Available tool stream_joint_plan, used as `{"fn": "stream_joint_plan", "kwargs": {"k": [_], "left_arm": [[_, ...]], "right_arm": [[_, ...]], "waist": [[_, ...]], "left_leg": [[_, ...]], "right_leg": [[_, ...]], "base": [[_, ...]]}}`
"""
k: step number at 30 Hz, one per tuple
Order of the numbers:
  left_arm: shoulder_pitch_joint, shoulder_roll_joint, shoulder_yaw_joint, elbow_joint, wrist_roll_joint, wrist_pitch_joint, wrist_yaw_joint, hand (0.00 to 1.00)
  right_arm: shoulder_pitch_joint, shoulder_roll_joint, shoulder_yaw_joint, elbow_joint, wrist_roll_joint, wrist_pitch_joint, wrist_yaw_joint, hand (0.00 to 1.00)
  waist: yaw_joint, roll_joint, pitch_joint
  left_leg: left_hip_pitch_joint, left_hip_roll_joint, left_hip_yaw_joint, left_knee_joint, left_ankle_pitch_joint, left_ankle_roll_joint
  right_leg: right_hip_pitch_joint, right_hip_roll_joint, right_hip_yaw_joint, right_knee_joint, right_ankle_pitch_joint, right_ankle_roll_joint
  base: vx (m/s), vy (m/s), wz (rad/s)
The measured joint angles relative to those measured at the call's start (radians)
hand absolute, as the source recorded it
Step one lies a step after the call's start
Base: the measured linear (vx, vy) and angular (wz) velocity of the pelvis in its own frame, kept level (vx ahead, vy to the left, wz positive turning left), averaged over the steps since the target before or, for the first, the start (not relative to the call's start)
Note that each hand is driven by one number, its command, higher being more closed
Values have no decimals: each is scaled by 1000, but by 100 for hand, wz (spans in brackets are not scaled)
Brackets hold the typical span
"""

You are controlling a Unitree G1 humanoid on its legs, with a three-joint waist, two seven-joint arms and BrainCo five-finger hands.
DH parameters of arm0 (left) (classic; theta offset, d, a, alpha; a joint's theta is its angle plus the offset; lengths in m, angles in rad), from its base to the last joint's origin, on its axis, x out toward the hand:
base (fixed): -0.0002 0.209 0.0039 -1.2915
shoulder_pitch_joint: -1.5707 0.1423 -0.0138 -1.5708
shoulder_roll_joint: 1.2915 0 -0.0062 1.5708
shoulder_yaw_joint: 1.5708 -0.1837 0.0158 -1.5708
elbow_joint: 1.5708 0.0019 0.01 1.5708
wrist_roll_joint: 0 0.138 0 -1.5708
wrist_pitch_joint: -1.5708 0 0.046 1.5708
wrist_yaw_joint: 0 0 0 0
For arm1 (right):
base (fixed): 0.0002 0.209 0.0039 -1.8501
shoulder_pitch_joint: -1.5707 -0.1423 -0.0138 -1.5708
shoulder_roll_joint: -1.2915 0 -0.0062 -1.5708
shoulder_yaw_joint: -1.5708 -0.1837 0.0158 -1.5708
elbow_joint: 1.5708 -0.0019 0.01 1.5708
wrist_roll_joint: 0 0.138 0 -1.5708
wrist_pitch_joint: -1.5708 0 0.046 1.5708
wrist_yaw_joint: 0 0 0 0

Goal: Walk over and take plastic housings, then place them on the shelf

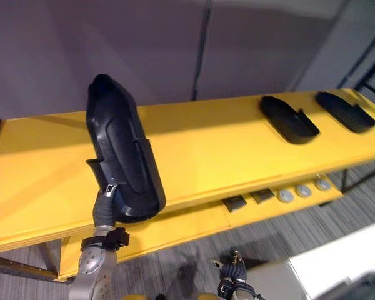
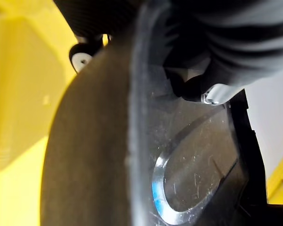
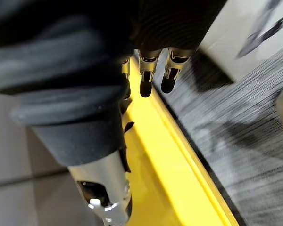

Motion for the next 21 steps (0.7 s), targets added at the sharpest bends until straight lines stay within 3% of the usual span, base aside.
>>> {"fn": "stream_joint_plan", "kwargs": {"k": [1,2,5,10,12,21], "left_arm": [[3,0,0,3,4,0,1,100],[3,-3,-2,7,7,0,1,100],[6,-17,-11,24,16,-2,0,100],[5,-17,-56,68,37,1,-10,100],[5,-15,-74,73,58,2,-13,100],[-72,-12,-101,184,113,17,23,100]], "right_arm": [[0,0,15,-1,0,0,0,0],[-1,-1,14,-1,0,0,0,0],[-7,0,20,-1,0,0,1,0],[12,-3,19,2,0,0,0,0],[15,-3,18,13,0,0,0,0],[41,-5,20,57,0,0,1,0]], "waist": [[2,-16,-10],[-2,-16,-13],[3,-1,-36],[-13,5,-60],[-23,4,-60],[-37,17,-88]], "left_leg": [[3,0,3,18,-14,-24],[4,5,3,26,-21,-35],[22,85,18,15,-45,-75],[81,148,32,-65,-52,-98],[108,155,32,-99,-40,-119],[142,159,33,-137,-29,-126]], "right_leg": [[9,3,-2,-56,61,-17],[17,8,-3,-66,72,1],[85,78,-22,-192,120,-36],[132,138,-21,-271,143,-70],[154,144,-21,-295,150,-79],[188,149,-22,-332,162,-87]], "base": [[223,-175,32],[257,-228,32],[234,-222,-8],[127,-174,-20],[89,-124,-6],[-4,-10,0]]}}
